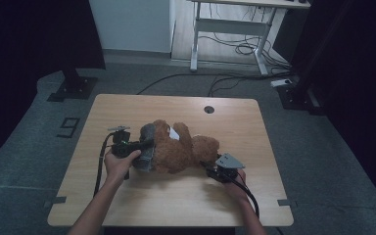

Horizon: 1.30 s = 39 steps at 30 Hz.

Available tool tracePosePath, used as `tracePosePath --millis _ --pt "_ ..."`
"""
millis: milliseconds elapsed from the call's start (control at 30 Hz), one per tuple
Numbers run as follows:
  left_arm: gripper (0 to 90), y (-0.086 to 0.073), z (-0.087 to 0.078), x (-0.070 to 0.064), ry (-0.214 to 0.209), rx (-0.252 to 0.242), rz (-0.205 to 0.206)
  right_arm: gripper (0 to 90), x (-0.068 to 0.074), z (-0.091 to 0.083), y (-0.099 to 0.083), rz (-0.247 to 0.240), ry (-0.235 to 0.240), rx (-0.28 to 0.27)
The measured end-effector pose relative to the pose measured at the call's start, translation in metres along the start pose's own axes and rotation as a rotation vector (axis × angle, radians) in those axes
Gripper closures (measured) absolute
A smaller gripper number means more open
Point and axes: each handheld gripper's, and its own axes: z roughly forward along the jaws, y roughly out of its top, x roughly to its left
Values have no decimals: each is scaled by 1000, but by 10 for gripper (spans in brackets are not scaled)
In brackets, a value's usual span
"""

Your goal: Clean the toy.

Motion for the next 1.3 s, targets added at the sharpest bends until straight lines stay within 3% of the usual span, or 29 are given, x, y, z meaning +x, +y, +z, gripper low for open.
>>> tracePosePath --millis 133,267,367,467,567,667,867,1067,1167,1300 --pt "737 17 4 -30 7 -6 85 458 3 -5 -2 -34 -4 11" --pt "734 29 15 -52 -4 -18 127 456 4 -8 -3 -37 -1 18" --pt "729 31 31 -61 24 26 163 453 3 -9 -4 -33 5 18" --pt "725 23 50 -63 64 85 181 443 3 -9 -4 -26 11 20" --pt "740 12 56 -59 83 81 192 400 1 -12 -4 -17 24 29" --pt "748 -1 53 -52 59 53 170 333 -1 -14 -4 33 36 37" --pt "756 -22 41 -52 45 5 188 199 -1 -21 -1 76 49 44" --pt "758 -35 35 -56 27 -8 219 132 -9 -42 15 168 81 -43" --pt "758 -41 33 -60 35 -15 250 111 -11 -40 24 198 77 -55" --pt "758 -45 30 -60 25 -17 248 86 -6 -17 22 217 94 37"
